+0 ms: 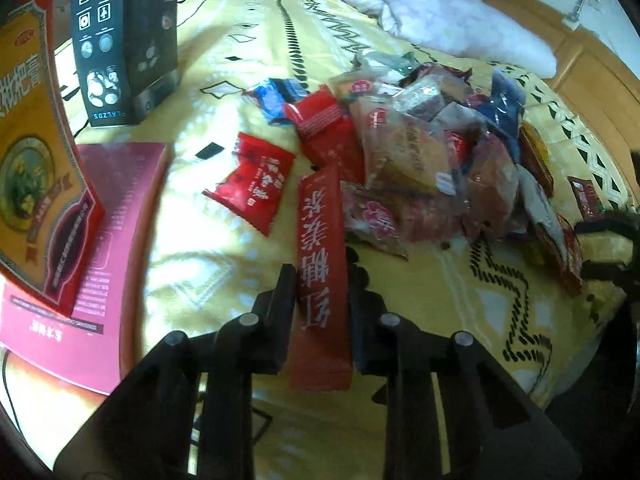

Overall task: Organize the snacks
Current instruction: 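Grasp the red candy stick with the left tool while the right tool grasps a large red packet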

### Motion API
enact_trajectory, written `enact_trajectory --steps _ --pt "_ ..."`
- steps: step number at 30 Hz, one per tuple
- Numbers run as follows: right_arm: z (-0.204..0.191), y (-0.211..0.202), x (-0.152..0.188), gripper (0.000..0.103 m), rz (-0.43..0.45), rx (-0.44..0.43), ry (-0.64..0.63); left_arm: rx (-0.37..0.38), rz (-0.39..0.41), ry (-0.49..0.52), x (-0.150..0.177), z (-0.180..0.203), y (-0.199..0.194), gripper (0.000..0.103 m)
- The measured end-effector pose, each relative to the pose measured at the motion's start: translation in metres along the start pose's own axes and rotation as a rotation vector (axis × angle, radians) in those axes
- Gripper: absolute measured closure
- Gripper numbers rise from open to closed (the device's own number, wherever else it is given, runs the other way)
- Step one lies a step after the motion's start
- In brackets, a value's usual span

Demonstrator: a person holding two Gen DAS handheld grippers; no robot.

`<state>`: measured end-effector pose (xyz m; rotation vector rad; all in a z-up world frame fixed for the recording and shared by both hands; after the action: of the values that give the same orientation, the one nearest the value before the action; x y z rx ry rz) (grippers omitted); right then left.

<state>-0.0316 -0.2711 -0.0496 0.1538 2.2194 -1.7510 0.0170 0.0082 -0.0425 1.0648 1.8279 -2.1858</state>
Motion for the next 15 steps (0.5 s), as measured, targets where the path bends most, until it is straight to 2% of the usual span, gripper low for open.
enact_trajectory --steps 2,5,8,12,13,15 --pt "0.003 0.006 -0.003 0.009 -0.078 0.020 -0.033 0.015 -0.008 -0.004 0.001 0.001 0.000 0.079" --pt "0.003 0.013 -0.001 0.007 -0.150 0.023 -0.082 0.035 -0.015 -0.019 0.004 0.002 0.003 0.079" --pt "0.013 0.035 0.007 0.005 -0.226 0.124 -0.157 0.049 -0.020 -0.029 0.008 0.003 0.006 0.077" --pt "0.024 0.058 0.011 0.005 -0.258 0.097 -0.086 0.054 -0.018 -0.051 0.006 0.001 0.010 0.070" --pt "0.025 0.056 0.009 0.009 -0.245 0.088 -0.067 0.047 -0.016 -0.053 0.003 0.000 0.011 0.066" --pt "0.027 0.042 0.001 0.025 -0.190 0.048 -0.022 0.042 -0.014 -0.062 -0.001 -0.002 0.018 0.060"
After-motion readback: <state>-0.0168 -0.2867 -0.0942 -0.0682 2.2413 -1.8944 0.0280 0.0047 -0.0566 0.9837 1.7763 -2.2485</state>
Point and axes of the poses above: each gripper's, at about its wrist camera, not at the fingertips, and y roughly the way its jaws point, z to its right, x to its underside, the point moved 9 cm from there along y, roughly the way its jaws point, and after that the axes turned 14 degrees about y, right-handed, at the moved point
